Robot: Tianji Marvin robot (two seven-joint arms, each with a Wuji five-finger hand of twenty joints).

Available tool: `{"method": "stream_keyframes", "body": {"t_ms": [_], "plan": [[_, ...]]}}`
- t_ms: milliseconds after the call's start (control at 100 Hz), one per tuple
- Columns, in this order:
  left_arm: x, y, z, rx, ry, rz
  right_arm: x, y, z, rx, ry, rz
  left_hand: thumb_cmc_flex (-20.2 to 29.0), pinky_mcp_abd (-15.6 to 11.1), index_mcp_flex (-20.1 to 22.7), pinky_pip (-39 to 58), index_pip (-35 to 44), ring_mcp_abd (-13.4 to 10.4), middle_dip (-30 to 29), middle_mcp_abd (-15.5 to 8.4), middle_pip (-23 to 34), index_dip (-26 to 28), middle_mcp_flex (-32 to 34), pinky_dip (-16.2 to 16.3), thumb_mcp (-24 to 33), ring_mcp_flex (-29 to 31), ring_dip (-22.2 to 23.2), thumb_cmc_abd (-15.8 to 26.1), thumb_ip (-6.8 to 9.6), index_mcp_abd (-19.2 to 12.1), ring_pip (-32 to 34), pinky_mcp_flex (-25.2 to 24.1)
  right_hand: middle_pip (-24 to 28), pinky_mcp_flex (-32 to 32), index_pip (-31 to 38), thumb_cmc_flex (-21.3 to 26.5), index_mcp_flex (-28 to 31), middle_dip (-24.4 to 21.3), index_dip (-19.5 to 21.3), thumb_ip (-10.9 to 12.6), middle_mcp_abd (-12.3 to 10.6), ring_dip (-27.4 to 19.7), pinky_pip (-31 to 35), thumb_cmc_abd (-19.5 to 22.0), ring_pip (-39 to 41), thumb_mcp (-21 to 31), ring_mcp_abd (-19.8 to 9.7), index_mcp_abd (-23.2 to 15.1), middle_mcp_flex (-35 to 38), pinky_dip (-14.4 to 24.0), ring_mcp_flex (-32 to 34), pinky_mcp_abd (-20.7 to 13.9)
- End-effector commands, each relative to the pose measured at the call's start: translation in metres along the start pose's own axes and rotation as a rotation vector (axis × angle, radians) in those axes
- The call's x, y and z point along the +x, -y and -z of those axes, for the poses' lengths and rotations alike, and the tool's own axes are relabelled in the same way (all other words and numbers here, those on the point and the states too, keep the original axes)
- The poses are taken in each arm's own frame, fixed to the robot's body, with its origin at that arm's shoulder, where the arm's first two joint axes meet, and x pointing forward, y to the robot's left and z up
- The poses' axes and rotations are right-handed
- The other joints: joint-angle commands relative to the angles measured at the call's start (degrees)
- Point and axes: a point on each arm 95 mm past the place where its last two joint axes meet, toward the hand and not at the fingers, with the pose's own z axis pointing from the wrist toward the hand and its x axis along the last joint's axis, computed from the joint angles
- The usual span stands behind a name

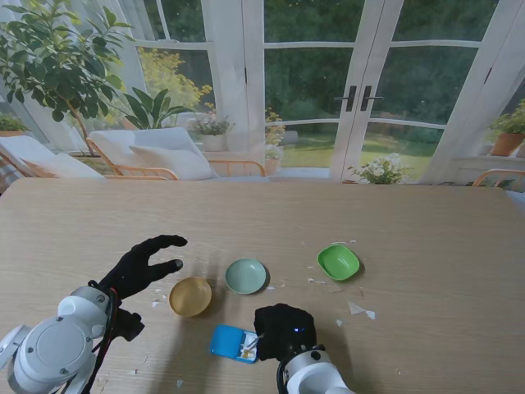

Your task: Refill the pill box with tweezers

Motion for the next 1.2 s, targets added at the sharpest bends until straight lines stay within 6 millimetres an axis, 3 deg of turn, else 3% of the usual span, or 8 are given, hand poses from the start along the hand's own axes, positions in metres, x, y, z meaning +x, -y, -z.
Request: {"method": "stream_keyframes", "body": {"t_ms": [0, 500, 730, 940, 1190], "plan": [[0.003, -0.002, 0.001, -0.012, -0.004, 0.003, 0.005, 0.001, 0.003, 0.011, -0.008, -0.015, -0.37, -1.65, -1.72, -1.42, 0.08, -1.18, -0.30, -1.92, -0.76, -0.66, -0.72, -0.22, 0.02, -1.28, -0.07, -0.32, 1.64, -2.62, -0.61, 0.02, 0.95, 0.45, 4.24, 3.13, 2.02, -0.13, -0.30, 5.01, 0.04, 0.35, 4.75, 2.95, 1.07, 2.78, -0.41, -1.67, -0.26, -0.54, 0.57, -1.78], [0.003, -0.003, 0.001, -0.014, -0.005, 0.002, 0.003, -0.007, 0.008, -0.019, -0.007, -0.025, -0.35, -1.63, -1.65, -1.43, 0.14, -1.19, -0.28, -2.01, -0.71, -0.65, -0.66, -0.22, 0.04, -1.27, -0.03, -0.32, 1.64, -2.71, -0.58, 0.02, 0.89, 0.47, 5.67, 3.40, 2.64, -0.10, 1.58, 5.08, 0.09, 0.33, 4.78, 2.83, 1.08, 2.93, -0.41, -3.15, 0.05, -0.60, 0.57, -1.64], [0.003, -0.003, 0.001, -0.016, -0.007, 0.004, -0.009, -0.027, 0.009, -0.081, 0.024, -0.039, -0.41, -1.63, -1.68, -1.42, 0.11, -1.22, -0.28, -1.96, -0.72, -0.67, -0.70, -0.21, 0.04, -1.28, -0.02, -0.30, 1.62, -2.61, -0.60, 0.01, 0.85, 0.47, 5.71, 3.42, 2.81, -0.06, 2.41, 5.02, 0.10, 0.33, 4.79, 2.87, 1.08, 2.87, -0.41, -3.71, 0.06, -0.61, 0.57, -1.64], [0.004, -0.005, 0.000, -0.024, -0.012, 0.000, -0.035, -0.063, 0.003, -0.167, 0.064, -0.019, -0.41, -1.60, -1.61, -1.42, 0.11, -1.18, -0.29, -1.95, -0.74, -0.67, -0.64, -0.20, 0.06, -1.28, 0.01, -0.28, 1.63, -2.54, -0.58, 0.01, 0.84, 0.28, 5.48, 3.63, 2.95, -0.04, 2.56, 4.91, 0.10, 0.26, 4.69, 2.88, 0.89, 2.76, -0.16, -3.67, 0.07, -0.63, 0.48, -1.57], [0.005, -0.009, -0.004, -0.040, -0.006, -0.008, -0.086, -0.101, -0.018, -0.214, 0.125, 0.041, -0.41, -1.63, -1.70, -1.40, 0.07, -1.24, -0.30, -1.95, -0.75, -0.69, -0.66, -0.18, -0.05, -1.27, 0.01, -0.28, 1.62, -2.57, -0.58, 0.01, 0.70, -0.11, 5.30, 3.71, 3.03, -0.05, 2.81, 4.63, 0.03, 0.19, 4.49, 2.93, 0.59, 2.65, 0.18, -4.06, -0.05, -0.63, 0.19, -1.35]]}}
